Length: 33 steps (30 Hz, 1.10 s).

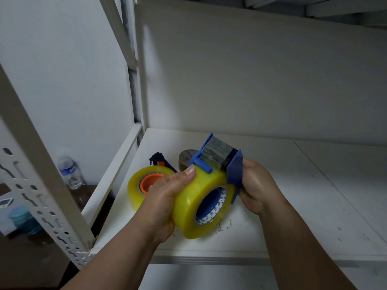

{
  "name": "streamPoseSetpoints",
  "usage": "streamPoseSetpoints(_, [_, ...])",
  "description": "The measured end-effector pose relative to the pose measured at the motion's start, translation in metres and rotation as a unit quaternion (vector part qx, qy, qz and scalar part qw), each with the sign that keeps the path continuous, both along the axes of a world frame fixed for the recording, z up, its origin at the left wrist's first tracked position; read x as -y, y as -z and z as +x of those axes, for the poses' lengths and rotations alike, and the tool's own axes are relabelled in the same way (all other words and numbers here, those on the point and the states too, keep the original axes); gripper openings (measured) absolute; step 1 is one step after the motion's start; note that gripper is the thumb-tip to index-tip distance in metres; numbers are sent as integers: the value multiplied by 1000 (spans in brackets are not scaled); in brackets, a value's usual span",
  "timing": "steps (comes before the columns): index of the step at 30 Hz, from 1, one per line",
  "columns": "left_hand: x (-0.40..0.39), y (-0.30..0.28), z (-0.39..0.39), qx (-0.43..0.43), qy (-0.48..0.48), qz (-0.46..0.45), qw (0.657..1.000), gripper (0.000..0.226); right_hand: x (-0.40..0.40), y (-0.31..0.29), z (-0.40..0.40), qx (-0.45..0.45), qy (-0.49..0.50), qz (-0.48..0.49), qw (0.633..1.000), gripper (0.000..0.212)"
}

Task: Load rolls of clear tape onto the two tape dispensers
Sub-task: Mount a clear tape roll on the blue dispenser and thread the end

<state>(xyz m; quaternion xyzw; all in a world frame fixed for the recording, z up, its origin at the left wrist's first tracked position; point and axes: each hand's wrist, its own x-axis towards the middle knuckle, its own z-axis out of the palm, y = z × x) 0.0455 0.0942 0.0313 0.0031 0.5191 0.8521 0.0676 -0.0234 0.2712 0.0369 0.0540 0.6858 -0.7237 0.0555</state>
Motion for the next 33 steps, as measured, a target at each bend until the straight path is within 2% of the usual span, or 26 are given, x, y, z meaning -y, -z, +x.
streamPoseSetpoints(2, [1, 2, -1, 3, -3, 4, 1000, 27, -5, -8, 2, -59, 16, 22, 998, 38])
streamPoseSetpoints(5, [1, 3, -4, 2, -5, 15, 1000, 22, -2, -12, 3, -118, -35, 2, 992, 30])
streamPoseSetpoints(6, [0, 3, -3, -1, -5, 23, 1000, 23, 0, -9, 4, -112, -56, 3, 992, 37])
streamPoseSetpoints(9, [-1, 3, -5, -3, -4, 66, 998, 25, 3, -6, 6, -89, -87, 18, 992, 87])
streamPoseSetpoints(12, [0, 5, -9, 9, -8, 101, 995, 26, 3, -15, 8, -130, -133, 46, 981, 94])
streamPoseSetpoints(16, [-2, 6, -10, 34, -16, 123, 992, 28, 2, -13, 3, -104, -114, 95, 983, 112])
streamPoseSetpoints(20, [0, 5, -14, 66, -33, 138, 988, 57, -1, 3, 6, -112, -135, 79, 981, 87])
streamPoseSetpoints(22, [1, 6, -15, 72, -41, 140, 987, 64, -1, 7, 9, -121, -137, 52, 982, 82])
streamPoseSetpoints(33, [-2, 7, -26, 113, 13, 177, 978, 63, -4, 19, 15, -133, -164, -24, 977, 60])
